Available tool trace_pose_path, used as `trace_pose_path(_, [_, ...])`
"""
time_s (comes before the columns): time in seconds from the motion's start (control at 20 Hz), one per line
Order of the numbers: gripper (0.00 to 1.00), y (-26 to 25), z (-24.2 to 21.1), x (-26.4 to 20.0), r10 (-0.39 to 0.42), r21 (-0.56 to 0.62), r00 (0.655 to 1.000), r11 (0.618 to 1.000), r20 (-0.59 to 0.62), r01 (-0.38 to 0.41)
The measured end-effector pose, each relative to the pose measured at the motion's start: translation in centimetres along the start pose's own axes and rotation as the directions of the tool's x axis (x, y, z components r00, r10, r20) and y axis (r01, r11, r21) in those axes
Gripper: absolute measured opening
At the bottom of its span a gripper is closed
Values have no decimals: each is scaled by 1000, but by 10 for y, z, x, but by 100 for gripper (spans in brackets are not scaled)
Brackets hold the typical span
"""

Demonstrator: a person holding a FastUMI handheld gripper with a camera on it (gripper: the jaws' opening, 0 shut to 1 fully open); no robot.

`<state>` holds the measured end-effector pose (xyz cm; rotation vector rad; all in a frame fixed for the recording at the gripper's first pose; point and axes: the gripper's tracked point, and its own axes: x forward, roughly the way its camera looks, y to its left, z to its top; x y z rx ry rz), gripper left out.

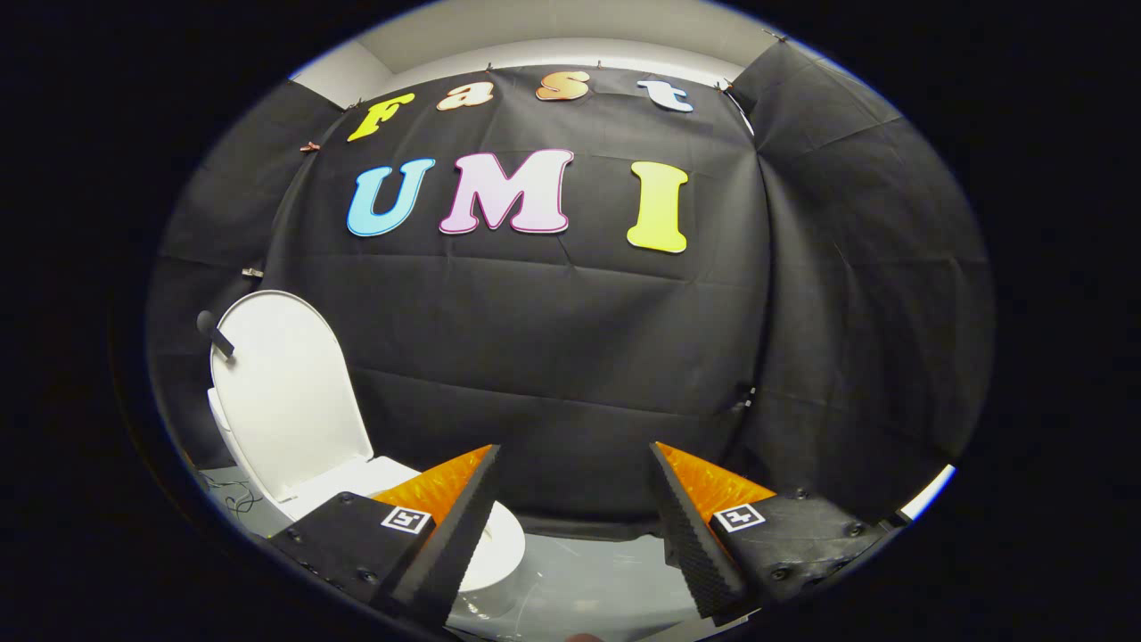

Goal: Open the toilet lid.

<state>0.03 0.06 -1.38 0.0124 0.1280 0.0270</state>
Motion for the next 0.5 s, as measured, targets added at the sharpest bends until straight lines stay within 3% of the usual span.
trace_pose_path(0.5, [99, 0, -3, 1, 2, -5, 1000, 1000, -6, -2])
